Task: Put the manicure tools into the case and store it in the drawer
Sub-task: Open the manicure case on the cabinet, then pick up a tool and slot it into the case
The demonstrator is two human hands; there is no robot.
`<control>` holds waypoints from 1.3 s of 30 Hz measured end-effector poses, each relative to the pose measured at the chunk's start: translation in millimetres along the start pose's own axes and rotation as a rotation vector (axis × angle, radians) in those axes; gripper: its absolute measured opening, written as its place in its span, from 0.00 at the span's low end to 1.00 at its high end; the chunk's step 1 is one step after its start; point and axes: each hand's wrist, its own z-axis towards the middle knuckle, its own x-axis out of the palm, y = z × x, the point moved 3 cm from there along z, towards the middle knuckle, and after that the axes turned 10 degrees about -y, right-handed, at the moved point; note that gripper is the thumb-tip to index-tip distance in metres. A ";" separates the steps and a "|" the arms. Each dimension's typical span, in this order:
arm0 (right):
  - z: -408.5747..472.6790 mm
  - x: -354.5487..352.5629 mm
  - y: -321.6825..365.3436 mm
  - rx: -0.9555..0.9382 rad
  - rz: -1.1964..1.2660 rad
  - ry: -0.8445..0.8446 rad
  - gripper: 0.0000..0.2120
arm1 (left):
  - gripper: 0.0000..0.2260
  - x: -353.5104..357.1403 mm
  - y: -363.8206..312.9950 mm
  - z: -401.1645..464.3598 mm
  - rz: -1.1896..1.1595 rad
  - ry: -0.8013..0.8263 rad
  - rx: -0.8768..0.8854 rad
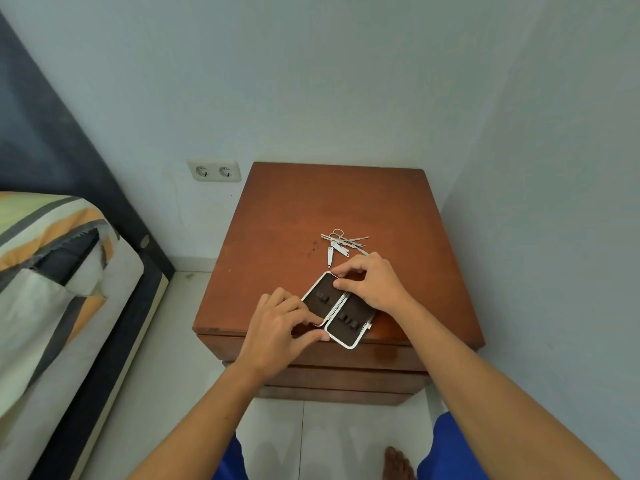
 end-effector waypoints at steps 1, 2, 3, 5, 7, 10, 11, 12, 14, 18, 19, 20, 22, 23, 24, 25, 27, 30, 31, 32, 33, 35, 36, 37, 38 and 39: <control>3.4 0.1 0.6 -0.015 -0.001 0.012 0.10 | 0.19 0.8 2.3 1.1 -0.004 -0.004 -0.002; 6.8 0.3 1.8 -0.032 0.001 0.030 0.10 | 0.19 1.8 4.3 1.8 -0.011 -0.009 -0.006; 10.2 1.3 3.3 -0.049 0.009 0.056 0.10 | 0.19 2.9 5.9 2.1 -0.020 -0.015 -0.013; 16.4 5.5 9.2 -0.103 0.024 0.127 0.10 | 0.19 5.8 6.1 2.9 -0.052 -0.032 -0.037; 21.4 12.6 15.2 -0.151 0.033 0.173 0.10 | 0.20 9.2 4.0 3.7 -0.099 -0.050 -0.079; 24.6 19.7 18.2 -0.174 0.044 0.185 0.10 | 0.19 11.0 1.5 5.2 -0.148 -0.068 -0.123; 25.3 19.9 17.2 -0.165 0.053 0.186 0.10 | 0.19 11.4 2.1 5.7 -0.162 -0.065 -0.134; 25.5 19.4 16.2 -0.158 0.065 0.183 0.10 | 0.19 11.6 2.8 6.0 -0.177 -0.059 -0.144; 24.9 18.6 14.8 -0.152 0.091 0.181 0.10 | 0.19 11.9 3.6 5.5 -0.200 -0.051 -0.158; 19.8 13.7 12.7 -0.131 0.109 0.126 0.09 | 0.19 12.2 4.0 4.2 -0.212 -0.043 -0.167; 17.6 9.8 11.2 -0.124 0.105 0.098 0.10 | 0.19 11.8 4.7 4.1 -0.216 -0.037 -0.159; 14.8 5.2 9.1 -0.115 0.099 0.074 0.11 | 0.19 11.1 5.5 4.2 -0.220 -0.029 -0.150; 8.0 -5.8 3.3 -0.102 0.083 0.037 0.13 | 0.21 7.8 8.6 6.2 -0.241 -0.009 -0.150; 3.4 -11.7 0.0 -0.102 0.068 0.023 0.14 | 0.22 4.3 11.0 8.3 -0.255 0.003 -0.161; -2.2 -17.8 -2.6 -0.103 0.046 0.015 0.16 | 0.23 -0.2 14.0 11.6 -0.258 0.017 -0.168; -8.8 -23.4 -5.0 -0.100 0.014 0.014 0.20 | 0.26 -5.3 17.3 15.9 -0.245 0.039 -0.163; -25.5 -31.7 -6.8 -0.068 -0.053 0.056 0.33 | 0.35 -14.5 24.9 27.2 -0.191 0.123 -0.147; -50.1 -30.6 -4.2 -0.053 -0.182 0.168 0.57 | 0.52 -19.1 36.9 45.5 -0.086 0.314 -0.134; -56.0 -27.7 -3.0 -0.063 -0.240 0.194 0.62 | 0.56 -17.9 39.3 49.8 -0.046 0.374 -0.135; -60.2 -24.7 -2.0 -0.074 -0.284 0.208 0.65 | 0.58 -15.8 40.7 52.4 -0.013 0.420 -0.134; -62.8 -22.2 -2.4 -0.083 -0.307 0.210 0.65 | 0.58 -13.5 41.2 52.9 0.008 0.446 -0.131; -64.6 -21.2 -3.3 -0.091 -0.296 0.188 0.63 | 0.56 -9.5 42.2 49.5 0.021 0.439 -0.125; -63.8 -22.0 -4.0 -0.086 -0.280 0.179 0.63 | 0.55 -8.2 42.5 46.4 0.023 0.419 -0.124; -62.7 -23.0 -4.4 -0.082 -0.266 0.181 0.62 | 0.54 -7.7 42.4 43.1 0.029 0.398 -0.121; -61.5 -23.7 -4.9 -0.078 -0.257 0.191 0.62 | 0.53 -7.3 42.2 40.1 0.038 0.378 -0.117; -60.6 -24.7 -5.0 -0.078 -0.252 0.205 0.62 | 0.53 -7.2 41.8 37.9 0.046 0.363 -0.112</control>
